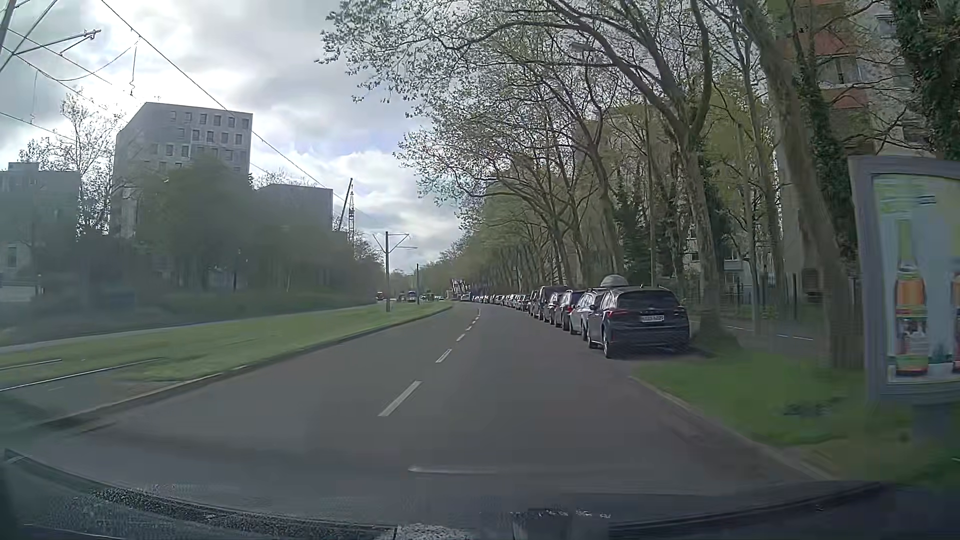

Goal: Follow the waypoints while adhering to traffic rules and regulations

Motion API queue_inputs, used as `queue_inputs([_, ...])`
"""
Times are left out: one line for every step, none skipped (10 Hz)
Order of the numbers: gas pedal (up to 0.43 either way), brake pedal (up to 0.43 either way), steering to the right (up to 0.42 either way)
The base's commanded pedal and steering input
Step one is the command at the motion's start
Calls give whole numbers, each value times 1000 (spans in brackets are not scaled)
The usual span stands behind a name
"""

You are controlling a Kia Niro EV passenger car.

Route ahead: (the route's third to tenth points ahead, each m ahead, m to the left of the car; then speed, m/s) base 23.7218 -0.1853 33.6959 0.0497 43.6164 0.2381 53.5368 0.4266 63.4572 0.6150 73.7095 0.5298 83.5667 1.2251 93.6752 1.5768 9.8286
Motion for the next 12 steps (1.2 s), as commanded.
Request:
queue_inputs([169, 0, -4])
queue_inputs([157, 0, -4])
queue_inputs([157, 0, -6])
queue_inputs([157, 0, -6])
queue_inputs([157, 0, -6])
queue_inputs([157, 0, -6])
queue_inputs([150, 0, -9])
queue_inputs([150, 0, -10])
queue_inputs([150, 0, -11])
queue_inputs([150, 0, -11])
queue_inputs([157, 0, -11])
queue_inputs([157, 0, -11])
